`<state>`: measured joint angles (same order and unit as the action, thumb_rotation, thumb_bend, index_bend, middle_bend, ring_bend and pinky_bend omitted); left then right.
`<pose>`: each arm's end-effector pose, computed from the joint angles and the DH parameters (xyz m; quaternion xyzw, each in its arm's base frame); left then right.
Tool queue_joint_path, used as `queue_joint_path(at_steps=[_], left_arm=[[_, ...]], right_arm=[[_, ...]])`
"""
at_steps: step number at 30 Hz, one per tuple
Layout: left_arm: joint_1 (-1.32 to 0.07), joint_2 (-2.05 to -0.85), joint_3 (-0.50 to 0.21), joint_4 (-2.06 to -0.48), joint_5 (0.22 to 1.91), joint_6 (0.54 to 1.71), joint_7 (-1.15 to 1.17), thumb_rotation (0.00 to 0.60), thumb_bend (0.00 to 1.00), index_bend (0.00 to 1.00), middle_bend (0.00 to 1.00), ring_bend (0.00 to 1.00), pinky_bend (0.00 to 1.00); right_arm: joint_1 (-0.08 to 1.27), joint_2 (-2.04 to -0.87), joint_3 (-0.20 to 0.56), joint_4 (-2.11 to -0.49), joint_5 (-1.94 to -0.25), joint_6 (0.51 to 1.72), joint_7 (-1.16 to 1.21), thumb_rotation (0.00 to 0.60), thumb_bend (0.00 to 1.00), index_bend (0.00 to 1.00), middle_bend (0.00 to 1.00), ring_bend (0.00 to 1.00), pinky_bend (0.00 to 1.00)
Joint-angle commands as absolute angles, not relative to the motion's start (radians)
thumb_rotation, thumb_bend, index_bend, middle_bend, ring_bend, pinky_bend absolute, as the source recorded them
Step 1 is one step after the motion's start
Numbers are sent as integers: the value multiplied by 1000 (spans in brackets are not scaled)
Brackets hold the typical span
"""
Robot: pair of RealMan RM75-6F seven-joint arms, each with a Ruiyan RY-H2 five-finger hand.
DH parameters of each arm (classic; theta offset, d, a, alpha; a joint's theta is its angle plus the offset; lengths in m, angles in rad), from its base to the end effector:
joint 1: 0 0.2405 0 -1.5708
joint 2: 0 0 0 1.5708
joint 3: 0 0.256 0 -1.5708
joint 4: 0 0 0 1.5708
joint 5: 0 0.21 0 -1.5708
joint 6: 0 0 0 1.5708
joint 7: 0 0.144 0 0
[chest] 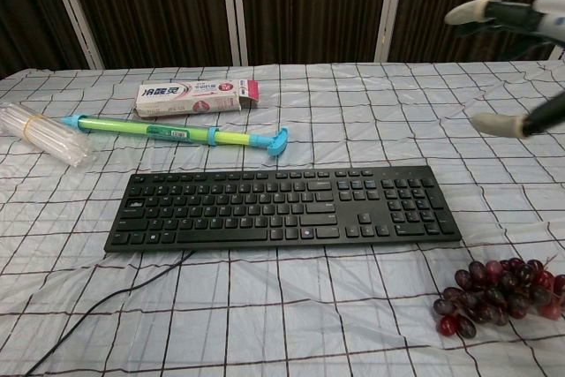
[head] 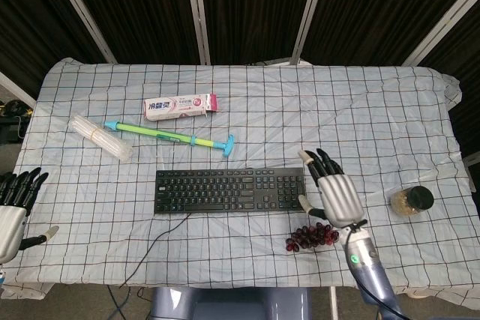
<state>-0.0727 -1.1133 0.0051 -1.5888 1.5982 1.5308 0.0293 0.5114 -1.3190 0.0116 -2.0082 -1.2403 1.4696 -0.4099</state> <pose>-0.3070 0.1655 0.1560 -0.6325 -0.3552 -0.3829 0.5720 -0.1520 -0.2436 0.0765 0.6390 -0.4072 0.4565 0.4663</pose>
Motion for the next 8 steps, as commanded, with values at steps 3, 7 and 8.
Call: queue_joint_path(at_steps=[3,7,8], left_arm=[[-71,-1117,7,-1589,1600,1532,39,600,80,0,0,0,0],[-72,-1118,8,-1587,1601,1529,45,600,79,0,0,0,0],[-72,-1119,9,-1587,1603,1529,47,600,80,0,0,0,0]], right_arm=[[311,-1133,-175,-1883,-1463,1615,-273,600,181,0,0,0,17],[251,-1117,-183,-1813,-1475,1665,-222,600,150,0,0,0,0],[236,-1115,-181,-1795,-1476,1675,-204,600,149,0,0,0,0]])
